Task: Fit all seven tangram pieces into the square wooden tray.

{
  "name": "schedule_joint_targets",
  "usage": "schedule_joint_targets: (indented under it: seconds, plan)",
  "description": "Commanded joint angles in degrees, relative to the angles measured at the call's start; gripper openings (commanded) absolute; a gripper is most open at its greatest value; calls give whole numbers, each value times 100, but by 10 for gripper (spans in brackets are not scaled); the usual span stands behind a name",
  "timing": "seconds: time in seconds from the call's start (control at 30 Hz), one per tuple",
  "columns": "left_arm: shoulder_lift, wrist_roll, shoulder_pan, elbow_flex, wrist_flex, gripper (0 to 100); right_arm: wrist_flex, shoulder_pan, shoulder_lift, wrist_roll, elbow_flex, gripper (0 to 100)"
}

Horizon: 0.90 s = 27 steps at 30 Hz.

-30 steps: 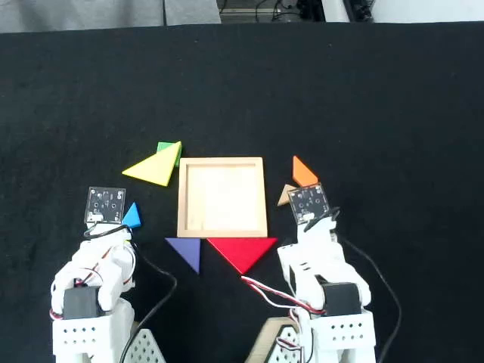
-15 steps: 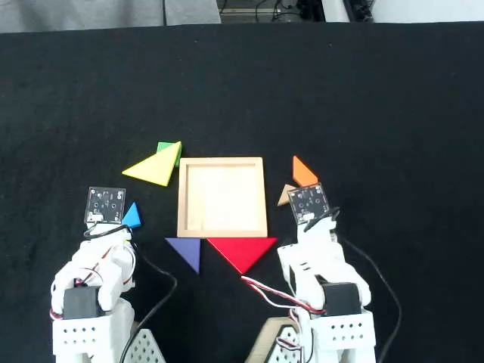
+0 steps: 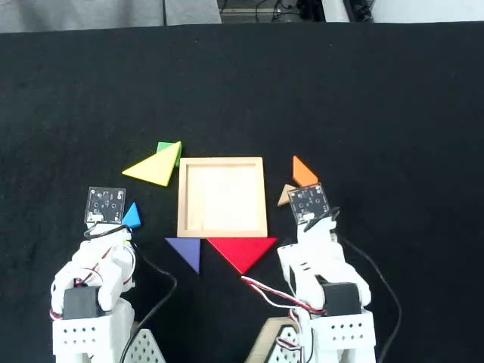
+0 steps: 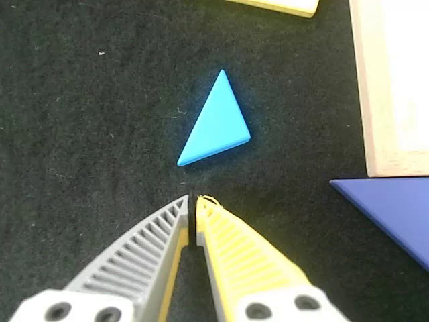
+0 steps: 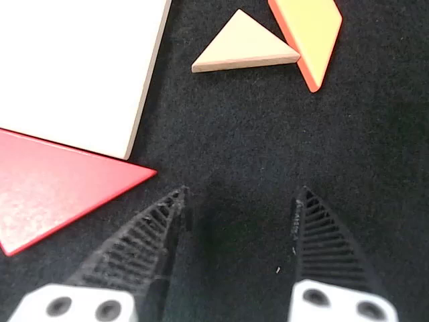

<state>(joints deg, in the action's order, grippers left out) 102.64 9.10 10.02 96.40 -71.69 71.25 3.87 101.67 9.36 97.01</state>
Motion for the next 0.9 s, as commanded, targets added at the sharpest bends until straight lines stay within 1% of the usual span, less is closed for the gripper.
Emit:
schedule_joint_targets:
  seconds: [0.0,0.2,0.33,0.43,0.7,0.87]
  plan:
    - [18,26,-4,110,-18,30,-26,-18,48,70,-13,247]
    - [18,26,-4,110,-18,30,-1284,193,48,62,-13,248]
    - [18,26,-4,110,-18,30,-1547,211,48,97,-13,248]
    - [18,26,-4,110,-18,30,-1987,316,48,105,-13,248]
    - [18,26,40,110,-9,30,-4026,316,48,62,-13,247]
    - [18,26,48,110,0,30,-4809,281,48,88,-40,247]
